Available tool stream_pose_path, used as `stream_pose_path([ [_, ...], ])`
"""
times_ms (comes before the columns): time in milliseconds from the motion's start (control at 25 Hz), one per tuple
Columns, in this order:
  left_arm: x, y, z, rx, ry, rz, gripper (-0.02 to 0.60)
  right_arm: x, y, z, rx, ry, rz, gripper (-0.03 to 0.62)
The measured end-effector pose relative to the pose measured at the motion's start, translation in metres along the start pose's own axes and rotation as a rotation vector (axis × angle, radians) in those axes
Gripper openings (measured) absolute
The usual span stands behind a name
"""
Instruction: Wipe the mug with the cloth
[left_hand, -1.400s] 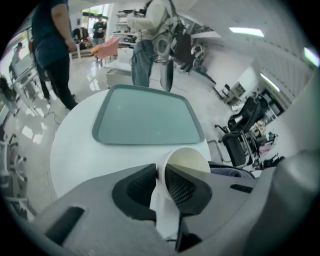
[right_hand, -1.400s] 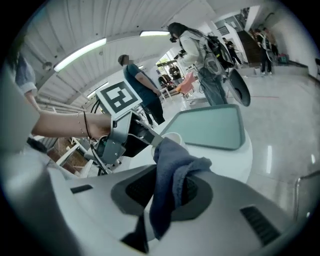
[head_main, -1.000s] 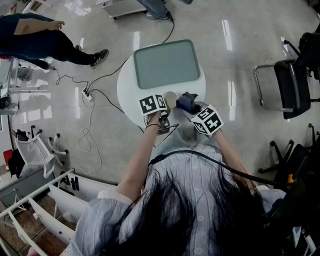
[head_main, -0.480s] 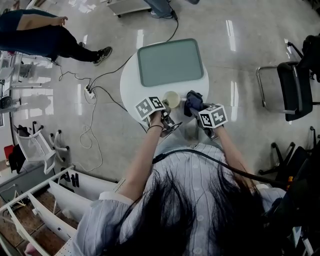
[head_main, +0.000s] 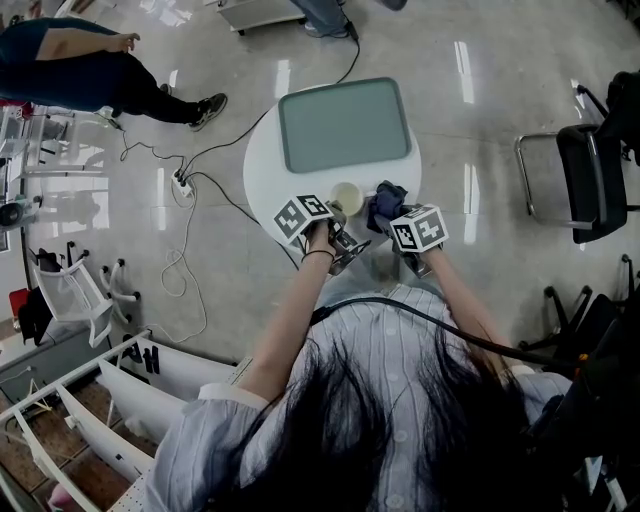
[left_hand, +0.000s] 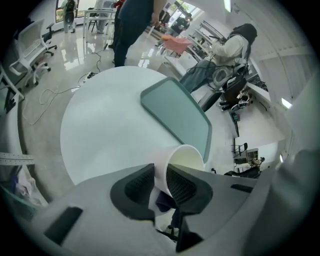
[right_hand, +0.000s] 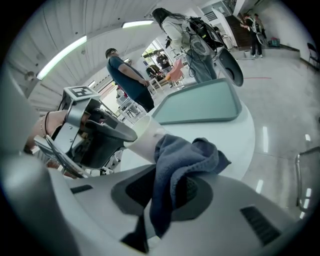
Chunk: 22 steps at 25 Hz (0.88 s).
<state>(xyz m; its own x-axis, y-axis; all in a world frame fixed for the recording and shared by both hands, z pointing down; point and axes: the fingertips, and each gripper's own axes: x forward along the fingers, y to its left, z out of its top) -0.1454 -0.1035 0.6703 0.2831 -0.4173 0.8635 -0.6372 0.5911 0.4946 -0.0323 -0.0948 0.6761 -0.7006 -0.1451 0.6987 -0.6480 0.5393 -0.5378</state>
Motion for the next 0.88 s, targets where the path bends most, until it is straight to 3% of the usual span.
stream_pose_path([
  [120,0.000,0.001,-0.003,-0.027,0.002,-0.002,0.064,0.007,0.003,0.003,-0.006,0.001,0.007,0.080],
  [440,0.003,-0.004,-0.004,-0.008,0.017,0.004,0.064,0.023,-0.005,-0.006,-0.022,0.060,-0.027,0.080],
  [720,0.003,-0.005,-0.006,-0.027,0.011,0.010,0.064,-0.007,0.006,0.006,-0.029,-0.009,0.009,0.080],
  [880,0.004,-0.006,-0.008,-0.093,0.009,-0.006,0.066,-0.012,0.008,0.015,-0.042,-0.044,0.001,0.080],
])
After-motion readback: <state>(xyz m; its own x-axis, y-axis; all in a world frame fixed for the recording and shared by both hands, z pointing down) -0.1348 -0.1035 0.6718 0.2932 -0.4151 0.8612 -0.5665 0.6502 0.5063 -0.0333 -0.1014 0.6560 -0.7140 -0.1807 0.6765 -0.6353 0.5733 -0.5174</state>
